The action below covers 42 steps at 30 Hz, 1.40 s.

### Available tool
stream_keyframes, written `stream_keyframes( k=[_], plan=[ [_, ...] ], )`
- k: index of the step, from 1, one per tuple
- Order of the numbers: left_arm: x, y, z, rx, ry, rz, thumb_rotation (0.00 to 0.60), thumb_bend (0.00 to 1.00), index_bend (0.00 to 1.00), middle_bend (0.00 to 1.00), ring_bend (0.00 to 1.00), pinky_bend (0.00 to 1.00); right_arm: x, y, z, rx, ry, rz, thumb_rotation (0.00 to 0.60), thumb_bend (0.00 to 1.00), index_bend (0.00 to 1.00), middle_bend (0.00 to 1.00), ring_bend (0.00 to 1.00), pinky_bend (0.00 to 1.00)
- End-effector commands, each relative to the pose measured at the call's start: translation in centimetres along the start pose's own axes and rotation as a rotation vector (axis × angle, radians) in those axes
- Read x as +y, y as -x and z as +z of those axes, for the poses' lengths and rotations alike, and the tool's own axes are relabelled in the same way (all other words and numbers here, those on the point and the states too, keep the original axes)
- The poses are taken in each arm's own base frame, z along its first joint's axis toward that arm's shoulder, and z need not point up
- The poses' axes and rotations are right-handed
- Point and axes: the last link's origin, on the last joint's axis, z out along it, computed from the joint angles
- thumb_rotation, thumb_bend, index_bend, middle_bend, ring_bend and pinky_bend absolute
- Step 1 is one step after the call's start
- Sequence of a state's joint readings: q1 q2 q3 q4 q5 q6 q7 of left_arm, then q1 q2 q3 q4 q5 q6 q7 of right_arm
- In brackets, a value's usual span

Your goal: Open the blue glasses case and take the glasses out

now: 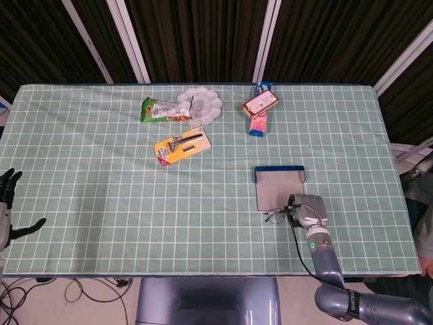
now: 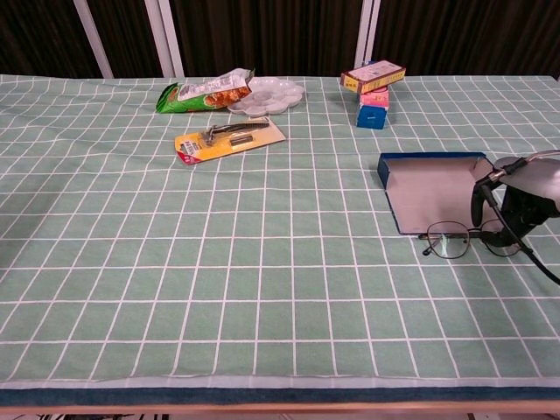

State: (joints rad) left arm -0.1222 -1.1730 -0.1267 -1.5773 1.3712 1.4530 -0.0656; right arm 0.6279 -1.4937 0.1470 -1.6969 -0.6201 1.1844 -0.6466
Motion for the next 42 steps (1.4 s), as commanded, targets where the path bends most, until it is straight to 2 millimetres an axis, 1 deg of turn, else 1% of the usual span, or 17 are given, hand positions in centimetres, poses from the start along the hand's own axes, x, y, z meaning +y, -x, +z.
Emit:
stream_keyframes(
  k=[1,8,14,23,31,37,42],
  plan=[
    [0.02,0.01,0.02,0.0,0.0,0.0,0.6,0.02,0.0,0.0,0.0,0.0,0.05,0.09,0.03,-0.001,0.002,0.0,0.6,0.44,0.51,1.0,1.0,1.0],
    [-0.01,0.0,0.03,-0.002,-0.001,-0.002,0.6,0.02,0.0,0.0,0.0,0.0,0.16,0.34,0.16,-0.004,0.006,0.001,0.6,0.45,0.52,1.0,1.0,1.0],
    [-0.03,0.01,0.03,-0.004,-0.002,-0.004,0.6,0.02,0.0,0.0,0.0,0.0,0.15,0.45,0.18,-0.006,0.005,0.004,0.6,0.49,0.54,1.0,1.0,1.0],
    [-0.03,0.0,0.03,-0.006,-0.004,-0.008,0.6,0.02,0.0,0.0,0.0,0.0,0.03,0.59,0.07,0.0,-0.001,0.006,0.6,0.55,0.6,1.0,1.0,1.0],
    [-0.05,-0.04,0.08,-0.005,-0.006,-0.014,0.6,0.02,0.0,0.0,0.0,0.0,-0.26,0.57,0.03,0.006,-0.007,0.003,0.6,0.55,0.64,1.0,1.0,1.0],
    [-0.03,-0.04,0.12,-0.006,-0.005,-0.017,0.6,0.02,0.0,0.0,0.0,0.0,-0.43,0.37,0.08,0.014,-0.009,0.002,0.6,0.57,0.69,1.0,1.0,1.0],
    [-0.03,-0.06,0.14,-0.006,-0.004,-0.019,0.6,0.02,0.0,0.0,0.0,0.0,-0.62,0.03,0.1,0.022,-0.013,0.003,0.6,0.57,0.71,1.0,1.0,1.0]
  ],
)
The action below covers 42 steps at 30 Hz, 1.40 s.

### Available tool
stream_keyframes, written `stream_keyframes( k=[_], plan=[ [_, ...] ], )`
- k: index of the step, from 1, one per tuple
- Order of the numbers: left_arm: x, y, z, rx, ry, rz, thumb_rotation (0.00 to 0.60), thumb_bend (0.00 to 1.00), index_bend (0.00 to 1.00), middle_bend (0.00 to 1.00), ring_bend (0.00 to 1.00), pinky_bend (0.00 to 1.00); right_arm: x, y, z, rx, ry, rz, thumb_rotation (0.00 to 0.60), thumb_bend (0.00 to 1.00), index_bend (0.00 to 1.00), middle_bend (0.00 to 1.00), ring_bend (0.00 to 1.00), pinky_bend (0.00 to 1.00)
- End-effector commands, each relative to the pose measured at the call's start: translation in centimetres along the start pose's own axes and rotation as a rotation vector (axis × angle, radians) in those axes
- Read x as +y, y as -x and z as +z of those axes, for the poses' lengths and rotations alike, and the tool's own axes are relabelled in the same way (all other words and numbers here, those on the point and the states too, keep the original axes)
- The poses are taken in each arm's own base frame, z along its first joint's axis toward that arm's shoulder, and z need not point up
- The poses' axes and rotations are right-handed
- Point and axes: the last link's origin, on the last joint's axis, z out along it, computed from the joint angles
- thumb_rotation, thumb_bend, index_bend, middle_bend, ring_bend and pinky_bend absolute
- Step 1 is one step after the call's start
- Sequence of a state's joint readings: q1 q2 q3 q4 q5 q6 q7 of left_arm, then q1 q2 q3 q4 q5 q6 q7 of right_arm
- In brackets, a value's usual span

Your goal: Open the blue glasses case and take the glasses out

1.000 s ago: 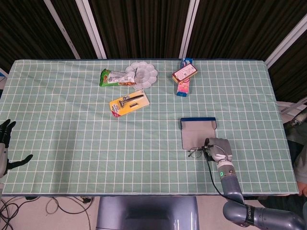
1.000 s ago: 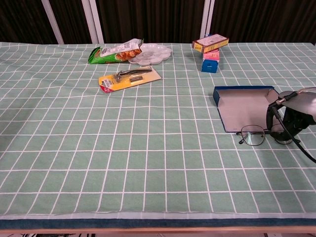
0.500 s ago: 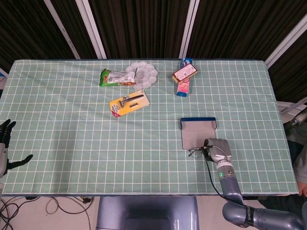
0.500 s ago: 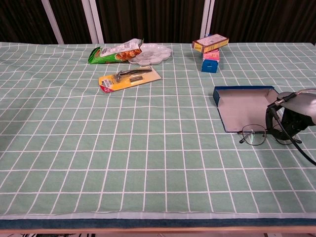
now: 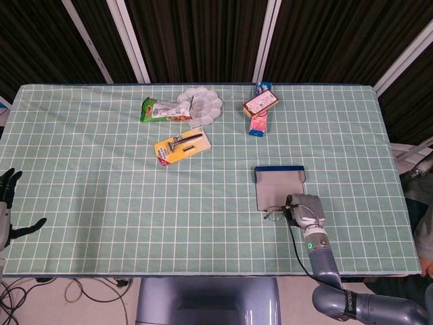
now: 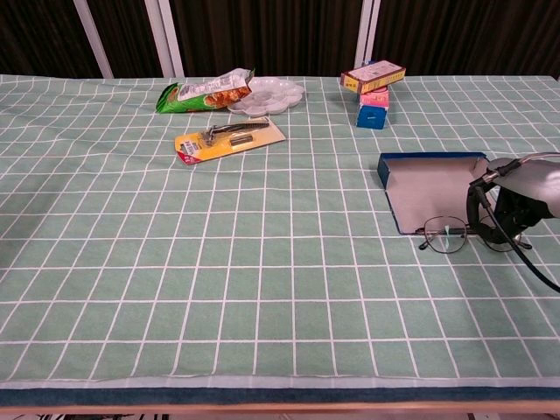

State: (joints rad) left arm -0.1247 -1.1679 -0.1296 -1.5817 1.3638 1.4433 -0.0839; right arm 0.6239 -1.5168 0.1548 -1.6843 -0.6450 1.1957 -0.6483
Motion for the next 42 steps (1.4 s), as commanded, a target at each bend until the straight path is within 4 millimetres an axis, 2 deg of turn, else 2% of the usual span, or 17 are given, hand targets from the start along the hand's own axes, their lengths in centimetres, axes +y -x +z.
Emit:
stream_keyframes(
  k=[1,9,21,29,35,42],
  plan=[
    [0.0,0.0,0.0,0.0,0.001,0.0,0.6,0.02,0.0,0.0,0.0,0.0,-0.1,-0.2,0.0,0.004,-0.002,0.001,0.6,0.57,0.71,1.0,1.0,1.0],
    [0.1,0.0,0.0,0.002,0.004,-0.005,0.6,0.02,0.0,0.0,0.0,0.0,-1.2,-1.2,-0.2,0.015,-0.02,0.031,0.6,0.57,0.71,1.0,1.0,1.0],
    [0.1,-0.1,0.0,0.002,0.01,-0.015,0.6,0.02,0.0,0.0,0.0,0.0,-4.7,-1.8,-0.6,0.01,-0.07,0.105,0.6,0.57,0.71,1.0,1.0,1.0],
    [0.2,0.0,0.0,-0.007,0.013,-0.021,0.6,0.02,0.0,0.0,0.0,0.0,-8.3,-1.1,-1.0,-0.021,-0.111,0.162,0.6,0.57,0.71,1.0,1.0,1.0],
    [0.2,0.0,0.1,-0.01,0.015,-0.028,0.6,0.02,0.0,0.0,0.0,0.0,-12.0,-0.3,-1.3,-0.043,-0.143,0.221,0.6,0.58,0.71,1.0,1.0,1.0],
    [0.2,-0.1,0.1,-0.015,0.014,-0.038,0.6,0.02,0.0,0.0,0.0,0.0,-15.1,1.3,-1.4,-0.061,-0.134,0.242,0.6,0.58,0.71,1.0,1.0,1.0]
  ],
)
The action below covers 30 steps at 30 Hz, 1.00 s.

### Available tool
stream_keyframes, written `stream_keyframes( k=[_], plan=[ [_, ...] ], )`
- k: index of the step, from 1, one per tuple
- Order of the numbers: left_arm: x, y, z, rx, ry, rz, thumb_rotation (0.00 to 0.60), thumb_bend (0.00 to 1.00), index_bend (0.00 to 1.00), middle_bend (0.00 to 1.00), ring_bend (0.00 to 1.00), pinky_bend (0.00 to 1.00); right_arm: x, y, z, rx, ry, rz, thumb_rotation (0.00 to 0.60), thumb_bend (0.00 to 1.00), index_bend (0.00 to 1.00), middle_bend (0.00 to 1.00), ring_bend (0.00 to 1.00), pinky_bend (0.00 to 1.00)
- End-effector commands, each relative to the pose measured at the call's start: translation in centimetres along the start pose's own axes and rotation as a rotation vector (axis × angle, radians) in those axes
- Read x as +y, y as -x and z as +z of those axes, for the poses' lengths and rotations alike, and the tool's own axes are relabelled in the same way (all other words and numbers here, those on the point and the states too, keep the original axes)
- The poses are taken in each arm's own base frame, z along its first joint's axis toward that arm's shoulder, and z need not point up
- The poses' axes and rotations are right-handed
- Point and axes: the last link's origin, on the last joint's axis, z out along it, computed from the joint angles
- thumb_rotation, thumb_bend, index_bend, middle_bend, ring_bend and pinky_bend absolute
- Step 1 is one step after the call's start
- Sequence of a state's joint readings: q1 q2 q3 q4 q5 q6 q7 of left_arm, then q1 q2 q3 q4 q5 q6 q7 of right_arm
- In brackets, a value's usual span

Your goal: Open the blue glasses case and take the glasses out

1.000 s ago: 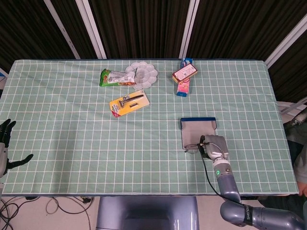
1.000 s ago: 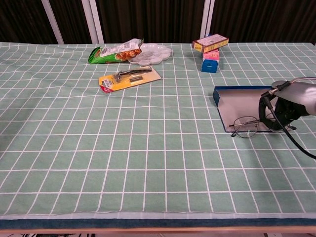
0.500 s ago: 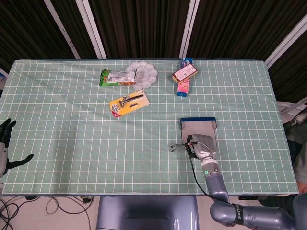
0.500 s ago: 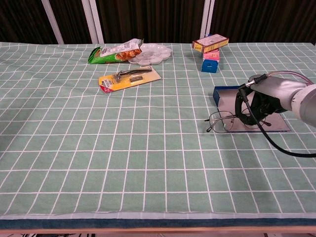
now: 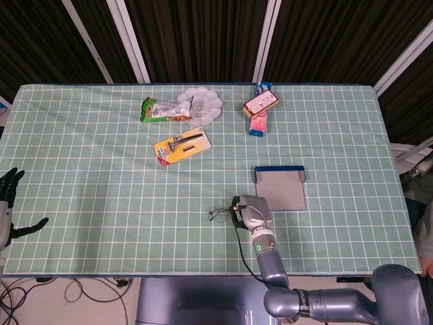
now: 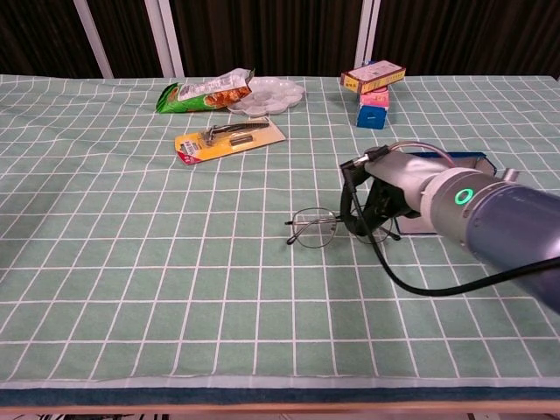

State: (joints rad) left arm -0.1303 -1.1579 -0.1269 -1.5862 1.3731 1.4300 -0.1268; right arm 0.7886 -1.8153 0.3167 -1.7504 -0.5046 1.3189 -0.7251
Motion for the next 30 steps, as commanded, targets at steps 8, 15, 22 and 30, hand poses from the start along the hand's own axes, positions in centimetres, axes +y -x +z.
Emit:
stream_keyframes(
  k=[8,15,22,30],
  plan=[
    [0.0,-0.1,0.0,-0.005,0.003,-0.015,0.6,0.02,0.0,0.0,0.0,0.0,-2.1,2.9,0.2,-0.017,0.015,-0.011,0.6,0.44,0.49,1.0,1.0,1.0],
    [0.0,-0.1,0.0,-0.003,0.002,-0.02,0.6,0.02,0.0,0.0,0.0,0.0,-2.2,3.0,-0.2,-0.006,0.003,-0.032,0.6,0.36,0.25,1.0,1.0,1.0],
    [0.1,-0.1,-0.1,0.002,0.006,-0.017,0.6,0.02,0.0,0.0,0.0,0.0,-1.7,0.5,-1.1,0.061,-0.032,-0.05,0.6,0.33,0.2,1.0,1.0,1.0],
    [0.1,-0.1,-0.3,0.01,0.009,-0.008,0.6,0.02,0.0,0.0,0.0,0.0,2.2,-4.5,-3.4,0.198,-0.058,-0.12,0.6,0.28,0.13,0.79,0.83,0.75]
  ],
)
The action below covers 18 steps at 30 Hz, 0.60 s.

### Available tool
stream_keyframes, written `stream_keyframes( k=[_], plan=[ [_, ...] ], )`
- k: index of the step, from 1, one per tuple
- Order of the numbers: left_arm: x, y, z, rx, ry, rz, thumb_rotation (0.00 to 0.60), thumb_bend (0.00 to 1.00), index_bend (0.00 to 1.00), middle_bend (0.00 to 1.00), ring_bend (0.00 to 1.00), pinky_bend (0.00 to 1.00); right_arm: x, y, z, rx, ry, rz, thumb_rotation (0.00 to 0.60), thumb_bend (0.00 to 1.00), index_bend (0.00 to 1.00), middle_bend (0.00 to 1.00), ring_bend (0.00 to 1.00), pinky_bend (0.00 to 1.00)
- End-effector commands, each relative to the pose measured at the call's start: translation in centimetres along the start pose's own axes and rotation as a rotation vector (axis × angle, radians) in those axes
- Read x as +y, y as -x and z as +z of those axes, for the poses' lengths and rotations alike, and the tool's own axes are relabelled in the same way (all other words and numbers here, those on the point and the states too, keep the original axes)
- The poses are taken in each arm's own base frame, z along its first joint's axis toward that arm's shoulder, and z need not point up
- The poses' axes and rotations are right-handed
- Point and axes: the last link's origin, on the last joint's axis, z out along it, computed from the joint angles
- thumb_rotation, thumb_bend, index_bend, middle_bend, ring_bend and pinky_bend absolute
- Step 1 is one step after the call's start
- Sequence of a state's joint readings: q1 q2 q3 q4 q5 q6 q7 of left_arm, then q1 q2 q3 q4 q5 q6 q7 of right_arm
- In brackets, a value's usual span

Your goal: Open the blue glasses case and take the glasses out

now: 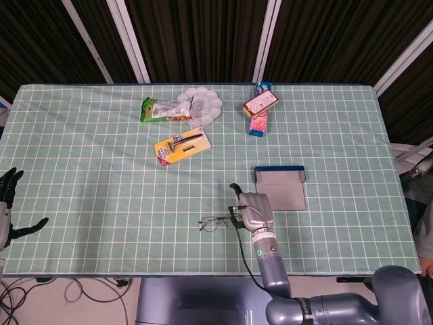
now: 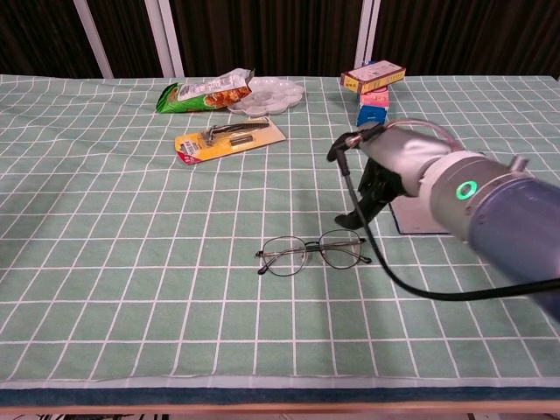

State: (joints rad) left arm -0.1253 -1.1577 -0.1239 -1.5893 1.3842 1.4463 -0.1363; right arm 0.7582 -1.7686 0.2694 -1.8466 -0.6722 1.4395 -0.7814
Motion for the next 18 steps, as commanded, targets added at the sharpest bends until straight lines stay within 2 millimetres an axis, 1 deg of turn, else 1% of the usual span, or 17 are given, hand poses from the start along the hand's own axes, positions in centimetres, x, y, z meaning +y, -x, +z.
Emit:
stream_keyframes(
  k=[1,2,3,4,5,6,8,10,12,14,15,18],
  plan=[
    [0.0,0.0,0.0,-0.001,0.003,0.006,0.6,0.02,0.0,0.0,0.0,0.0,3.4,-2.9,-1.7,0.074,0.005,-0.051,0.6,0.24,0.11,0.74,0.79,0.69],
    [0.0,0.1,-0.1,-0.003,0.004,0.009,0.6,0.02,0.0,0.0,0.0,0.0,4.1,-3.4,-2.1,0.083,0.008,-0.065,0.6,0.22,0.1,0.7,0.76,0.65],
    [0.1,0.1,-0.1,-0.004,0.006,0.013,0.6,0.02,0.0,0.0,0.0,0.0,4.9,-3.9,-2.5,0.091,0.01,-0.077,0.6,0.2,0.08,0.65,0.71,0.61],
    [0.1,0.1,-0.1,-0.006,0.009,0.019,0.6,0.02,0.0,0.0,0.0,0.0,6.3,-4.7,-3.2,0.11,0.023,-0.104,0.6,0.18,0.07,0.6,0.65,0.57],
    [0.1,0.1,-0.2,-0.007,0.011,0.023,0.6,0.02,0.0,0.0,0.0,0.0,7.2,-5.2,-3.7,0.122,0.029,-0.122,0.6,0.17,0.06,0.57,0.59,0.55],
    [0.1,0.2,-0.2,-0.008,0.013,0.03,0.6,0.02,0.0,0.0,0.0,0.0,8.3,-5.8,-4.4,0.134,0.031,-0.138,0.6,0.15,0.04,0.51,0.51,0.5],
    [0.1,0.2,-0.3,-0.015,0.014,0.043,0.6,0.02,0.0,0.0,0.0,0.0,10.6,-6.7,-5.8,0.143,0.042,-0.166,0.6,0.13,0.02,0.43,0.4,0.43],
    [0.1,0.3,-0.5,-0.033,0.012,0.063,0.6,0.02,0.0,0.0,0.0,0.0,12.6,-7.4,-7.1,0.147,0.058,-0.179,0.6,0.1,0.0,0.25,0.21,0.32],
    [0.1,0.4,-0.7,-0.05,0.009,0.082,0.6,0.02,0.0,0.0,0.0,0.0,14.6,-8.1,-8.4,0.145,0.079,-0.187,0.6,0.08,0.0,0.11,0.08,0.27],
    [0.2,0.4,-0.8,-0.056,0.01,0.097,0.6,0.02,0.0,0.0,0.0,0.0,16.6,-8.7,-9.6,0.143,0.11,-0.193,0.6,0.06,0.0,0.02,0.01,0.25],
    [0.2,0.4,-0.9,-0.056,0.01,0.104,0.6,0.02,0.0,0.0,0.0,0.0,17.5,-9.0,-10.2,0.143,0.122,-0.202,0.6,0.05,0.0,0.0,0.0,0.25],
    [0.2,0.3,-1.0,-0.051,0.008,0.123,0.6,0.02,0.0,0.0,0.0,0.0,20.0,-9.9,-11.7,0.16,0.157,-0.24,0.6,0.04,0.0,0.0,0.0,0.24]
  ],
)
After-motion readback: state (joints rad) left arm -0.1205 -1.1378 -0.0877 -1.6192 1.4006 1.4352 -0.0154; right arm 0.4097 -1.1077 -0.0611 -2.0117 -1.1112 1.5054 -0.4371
